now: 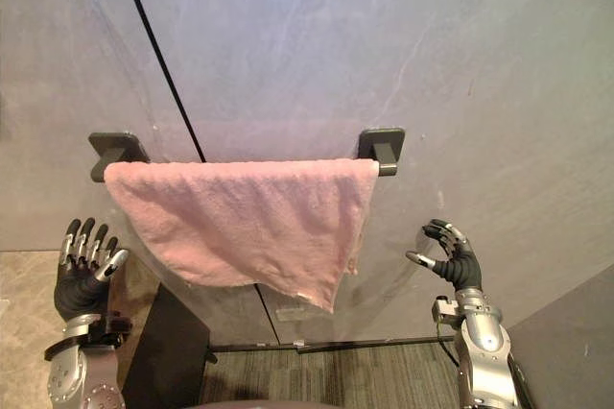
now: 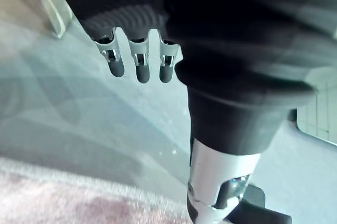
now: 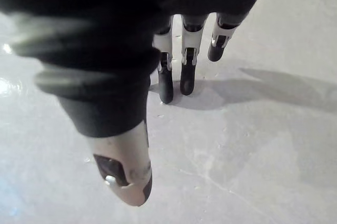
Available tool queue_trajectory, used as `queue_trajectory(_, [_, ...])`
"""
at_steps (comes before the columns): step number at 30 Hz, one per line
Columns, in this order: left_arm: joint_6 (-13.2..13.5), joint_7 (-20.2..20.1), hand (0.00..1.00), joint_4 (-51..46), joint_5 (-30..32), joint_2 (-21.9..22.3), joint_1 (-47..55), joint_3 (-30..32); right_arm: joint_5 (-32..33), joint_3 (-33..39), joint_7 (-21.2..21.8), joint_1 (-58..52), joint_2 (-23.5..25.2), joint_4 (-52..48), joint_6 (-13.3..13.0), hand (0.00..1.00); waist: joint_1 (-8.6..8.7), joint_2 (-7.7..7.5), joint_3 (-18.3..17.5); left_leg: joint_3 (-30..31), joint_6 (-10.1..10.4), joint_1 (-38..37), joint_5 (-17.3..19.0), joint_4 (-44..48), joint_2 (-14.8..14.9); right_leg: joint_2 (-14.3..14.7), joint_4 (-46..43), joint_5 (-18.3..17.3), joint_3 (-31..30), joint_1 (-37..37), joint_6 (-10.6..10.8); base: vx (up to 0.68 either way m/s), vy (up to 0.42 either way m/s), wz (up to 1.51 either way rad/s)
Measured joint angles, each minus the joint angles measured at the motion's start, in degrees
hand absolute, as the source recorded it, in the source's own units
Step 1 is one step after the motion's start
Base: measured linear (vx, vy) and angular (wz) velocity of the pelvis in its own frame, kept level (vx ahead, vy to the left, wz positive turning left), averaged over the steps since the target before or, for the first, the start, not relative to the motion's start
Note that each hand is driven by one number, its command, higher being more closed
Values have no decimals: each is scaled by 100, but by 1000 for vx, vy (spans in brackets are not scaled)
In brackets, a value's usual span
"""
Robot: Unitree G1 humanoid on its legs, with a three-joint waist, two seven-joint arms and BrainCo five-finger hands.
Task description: Organize washtable
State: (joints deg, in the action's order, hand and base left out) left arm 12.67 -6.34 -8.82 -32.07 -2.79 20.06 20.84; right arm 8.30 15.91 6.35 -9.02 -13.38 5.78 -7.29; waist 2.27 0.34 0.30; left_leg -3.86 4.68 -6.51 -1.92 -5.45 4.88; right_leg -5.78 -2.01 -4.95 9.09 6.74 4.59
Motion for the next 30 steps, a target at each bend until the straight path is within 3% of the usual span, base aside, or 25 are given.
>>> queue_trajectory(7, [-86, 9, 0, 387, -68, 11, 136, -1, -12, -1, -25, 4, 76, 329, 29, 0, 0, -10, 4, 21, 0, 20, 0, 1, -2, -1, 4, -6, 22, -5, -3, 0, 0, 0])
queue_trajectory(10, [-96, 16, 0, 671, 240, -2, 130, -55, -111, -19, -29, -11, 102, 551, 37, 0, -2, -15, 9, 37, 0, 32, -1, 2, -3, -1, 3, -9, 38, -6, -5, 0, 0, 0])
queue_trajectory(19, [-246, -120, 0, 1966, 1440, -321, 123, -1150, -549, -623, 9, -127, 149, 1882, 125, 0, 0, 6, 34, 32, 0, 96, -3, 2, -2, -6, -86, -53, 31, -111, -11, -3, -1, 0])
queue_trajectory(30, [-284, -96, 0, 3551, 2516, -623, 46, -1516, -993, -938, 22, -160, 128, 3174, 139, 0, 10, 46, 102, -83, 2, 171, -1, 2, 9, -11, -281, -145, -23, -323, -19, -10, -1, -3])
